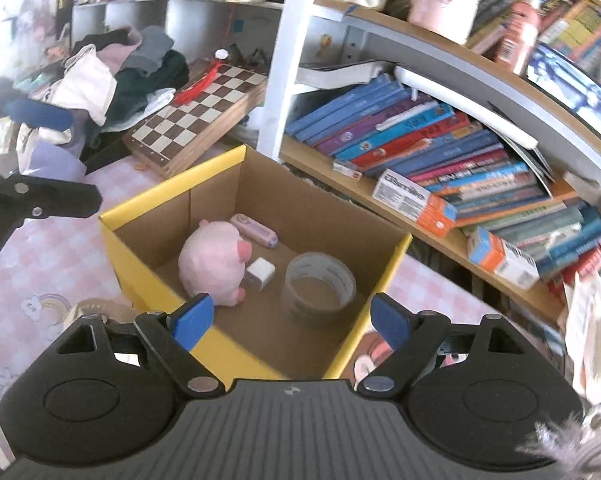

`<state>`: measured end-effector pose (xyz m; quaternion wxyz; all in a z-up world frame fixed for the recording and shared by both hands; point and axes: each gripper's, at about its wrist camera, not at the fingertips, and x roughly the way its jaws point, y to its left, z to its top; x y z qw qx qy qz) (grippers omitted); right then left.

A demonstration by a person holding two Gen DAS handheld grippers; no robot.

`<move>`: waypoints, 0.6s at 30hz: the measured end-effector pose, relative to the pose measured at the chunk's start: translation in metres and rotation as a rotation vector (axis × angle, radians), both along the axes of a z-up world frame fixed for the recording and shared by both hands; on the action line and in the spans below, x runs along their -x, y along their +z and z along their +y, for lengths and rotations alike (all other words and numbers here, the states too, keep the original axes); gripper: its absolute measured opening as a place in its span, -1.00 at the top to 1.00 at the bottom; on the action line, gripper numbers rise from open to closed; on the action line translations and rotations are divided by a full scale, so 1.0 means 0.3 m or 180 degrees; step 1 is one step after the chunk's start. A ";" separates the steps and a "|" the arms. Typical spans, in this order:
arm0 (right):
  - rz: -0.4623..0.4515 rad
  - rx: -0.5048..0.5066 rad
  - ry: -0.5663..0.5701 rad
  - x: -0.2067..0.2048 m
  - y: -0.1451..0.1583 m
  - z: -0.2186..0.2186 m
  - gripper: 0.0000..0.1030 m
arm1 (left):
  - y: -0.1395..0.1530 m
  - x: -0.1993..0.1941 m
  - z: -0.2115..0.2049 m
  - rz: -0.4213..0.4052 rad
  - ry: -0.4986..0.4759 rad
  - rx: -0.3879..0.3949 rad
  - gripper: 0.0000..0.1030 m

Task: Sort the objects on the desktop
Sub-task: 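Withdraw both tools up and away from the yellow box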

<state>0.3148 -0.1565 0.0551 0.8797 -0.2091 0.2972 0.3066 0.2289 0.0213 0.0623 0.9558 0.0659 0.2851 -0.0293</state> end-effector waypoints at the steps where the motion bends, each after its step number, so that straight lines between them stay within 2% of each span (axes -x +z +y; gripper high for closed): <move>1: 0.0011 -0.0014 -0.0035 0.017 -0.003 -0.009 -0.66 | -0.003 0.017 0.001 0.0002 -0.0002 0.0004 -0.89; 12: 0.0153 -0.0056 -0.0364 0.205 -0.067 -0.066 -0.66 | -0.041 0.194 0.004 0.0049 -0.0060 -0.0056 -0.89; 18: 0.0208 -0.0084 -0.0541 0.305 -0.113 -0.077 -0.68 | -0.073 0.276 0.027 0.0122 -0.0020 0.0001 -0.89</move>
